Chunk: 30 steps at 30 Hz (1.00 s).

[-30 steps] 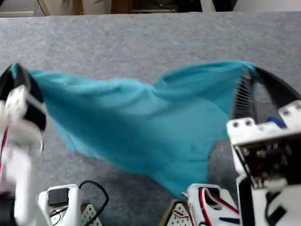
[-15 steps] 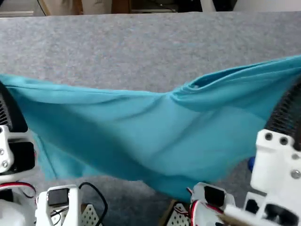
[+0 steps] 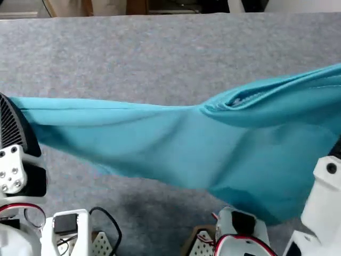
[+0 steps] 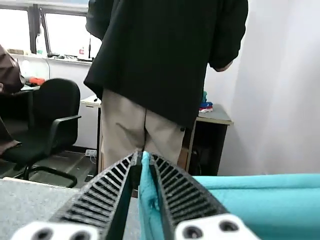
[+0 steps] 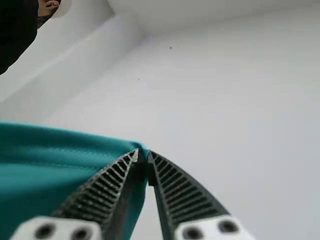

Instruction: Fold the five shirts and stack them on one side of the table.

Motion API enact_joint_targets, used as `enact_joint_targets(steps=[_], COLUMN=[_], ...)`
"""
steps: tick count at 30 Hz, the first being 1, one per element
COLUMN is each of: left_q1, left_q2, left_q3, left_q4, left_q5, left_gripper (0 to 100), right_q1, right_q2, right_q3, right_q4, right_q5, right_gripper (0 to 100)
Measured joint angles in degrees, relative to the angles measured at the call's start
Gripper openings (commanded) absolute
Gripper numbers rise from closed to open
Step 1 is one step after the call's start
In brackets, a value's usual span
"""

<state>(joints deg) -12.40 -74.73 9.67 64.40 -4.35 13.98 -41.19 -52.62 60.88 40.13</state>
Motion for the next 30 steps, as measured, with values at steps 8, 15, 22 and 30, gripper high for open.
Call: enact_joint_targets(steps=[8, 15, 22, 30], left_q1=[-0.26, -0.35, 3.08, 4.66], left_q2=[-2.55, -8.62, -8.62, -6.59], left_q3=[-4.13, -7.38, 7.38, 42.9], left_q4=[5.71, 14.68, 11.87, -15.38], left_q5=[-1.05, -1.14, -1.05, -1.23], left_gripper=[2, 2, 2, 2], right_q1=[0.0, -1.58, -6.95, -11.34], right_q2=[-1.23, -3.08, -2.46, 5.19], right_q3=[-0.44, -1.23, 6.24, 29.8], right_q4=[3.78, 11.52, 17.76, 16.26], right_q5=[0.26, -0.44, -2.11, -3.16], right_gripper=[0.9, 0.9, 0.9, 0.8])
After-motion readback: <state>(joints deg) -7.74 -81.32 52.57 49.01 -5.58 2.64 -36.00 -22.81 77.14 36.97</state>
